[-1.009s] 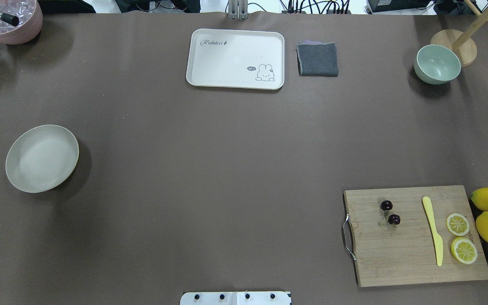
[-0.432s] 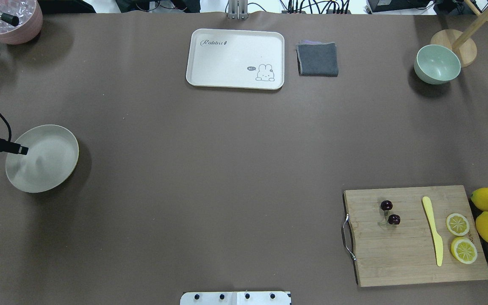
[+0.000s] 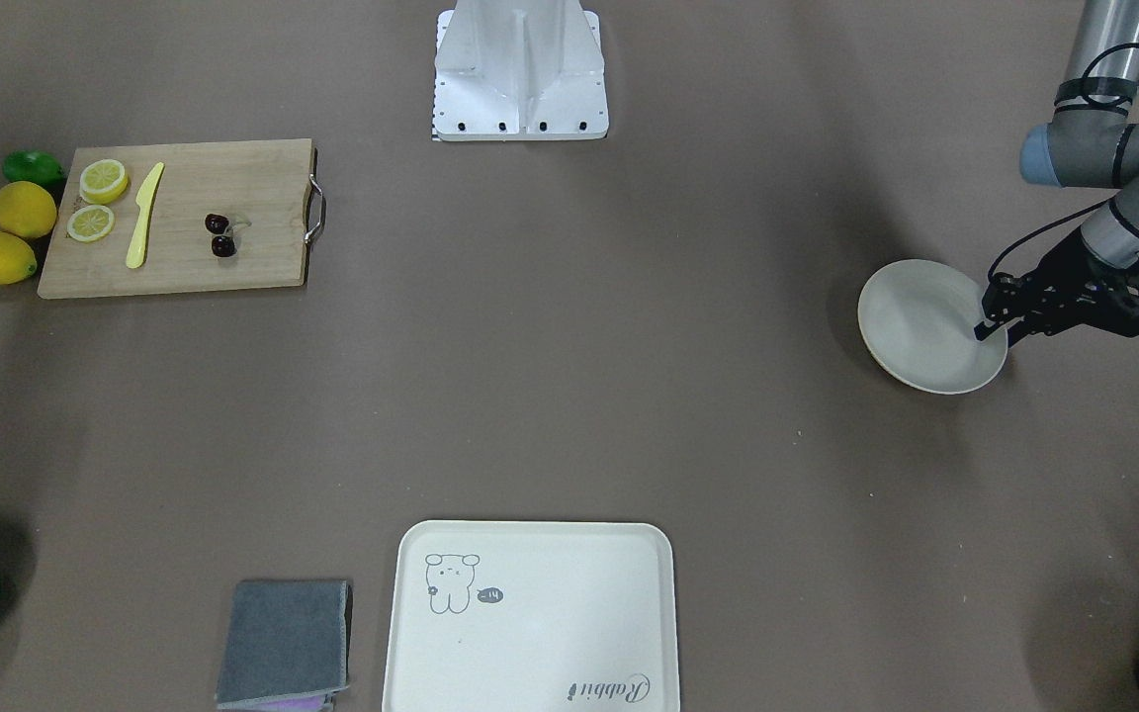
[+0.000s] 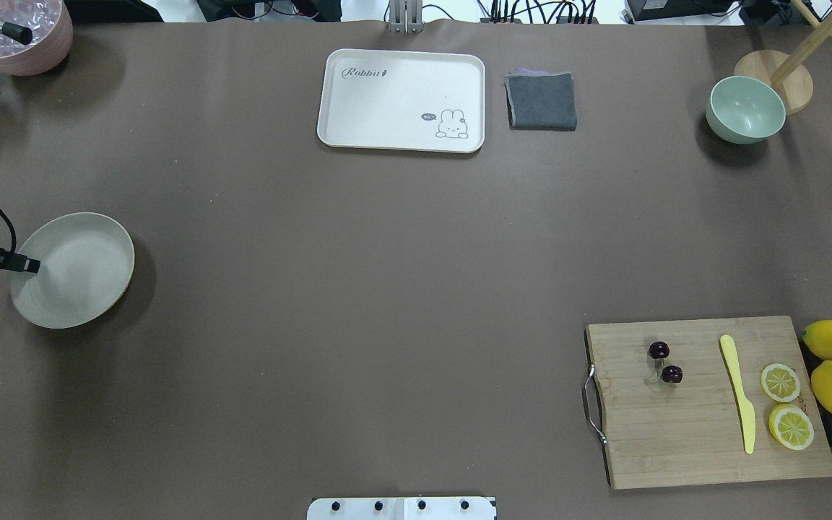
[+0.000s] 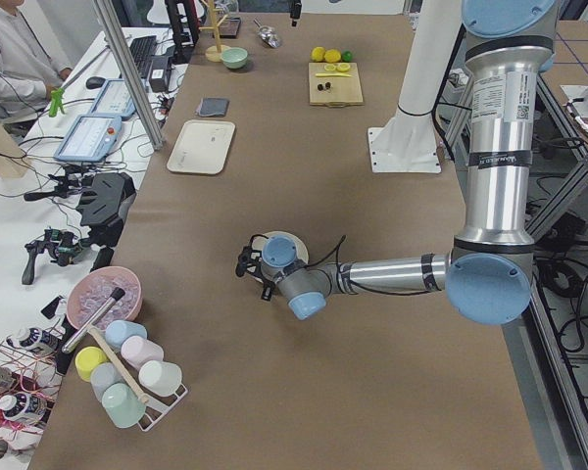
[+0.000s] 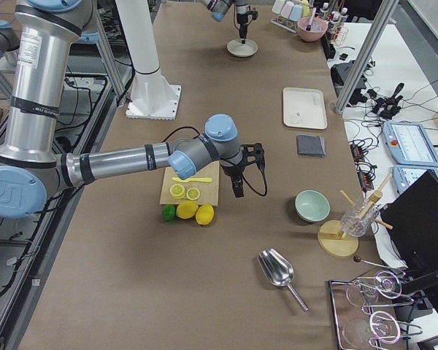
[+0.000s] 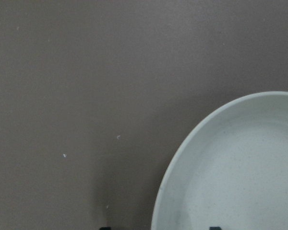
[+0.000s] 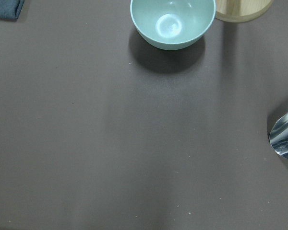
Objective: Place red cherry on plate
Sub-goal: 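Move the left gripper down to the rim of the white plate, then push the white plate with the left gripper toward the table's middle, then withdraw the left arm while the right arm reaches toward the cutting board, then lower the right gripper and grasp the pair of dark red cherries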
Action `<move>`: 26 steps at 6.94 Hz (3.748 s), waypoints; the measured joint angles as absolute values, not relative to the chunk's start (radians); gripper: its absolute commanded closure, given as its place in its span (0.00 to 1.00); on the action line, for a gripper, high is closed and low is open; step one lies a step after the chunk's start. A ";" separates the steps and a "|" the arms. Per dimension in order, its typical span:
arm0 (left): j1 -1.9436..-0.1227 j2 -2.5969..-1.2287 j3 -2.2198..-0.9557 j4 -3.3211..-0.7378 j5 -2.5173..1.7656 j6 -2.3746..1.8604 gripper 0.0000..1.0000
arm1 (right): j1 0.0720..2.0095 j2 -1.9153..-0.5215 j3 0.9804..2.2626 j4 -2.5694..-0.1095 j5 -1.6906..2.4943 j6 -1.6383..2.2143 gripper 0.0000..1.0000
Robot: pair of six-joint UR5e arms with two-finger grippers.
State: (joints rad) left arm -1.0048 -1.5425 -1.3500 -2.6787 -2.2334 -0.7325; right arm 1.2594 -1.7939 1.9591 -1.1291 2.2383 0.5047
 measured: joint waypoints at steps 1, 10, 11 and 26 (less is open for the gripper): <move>-1.005 -1.542 -1.357 -2.685 -2.238 -0.735 1.00 | 1.259 -1.796 1.958 -1.126 2.237 0.505 0.00; -0.581 -1.928 -1.496 -2.606 -1.976 -1.369 1.00 | 1.259 -1.806 1.956 -1.122 2.240 0.507 0.00; -0.537 -1.977 -1.496 -2.562 -1.927 -1.393 1.00 | 1.259 -1.806 1.955 -1.123 2.241 0.508 0.00; -1.364 -1.626 -1.659 -2.135 -2.482 -0.500 0.02 | 0.580 -1.671 2.043 -1.133 1.826 1.388 0.14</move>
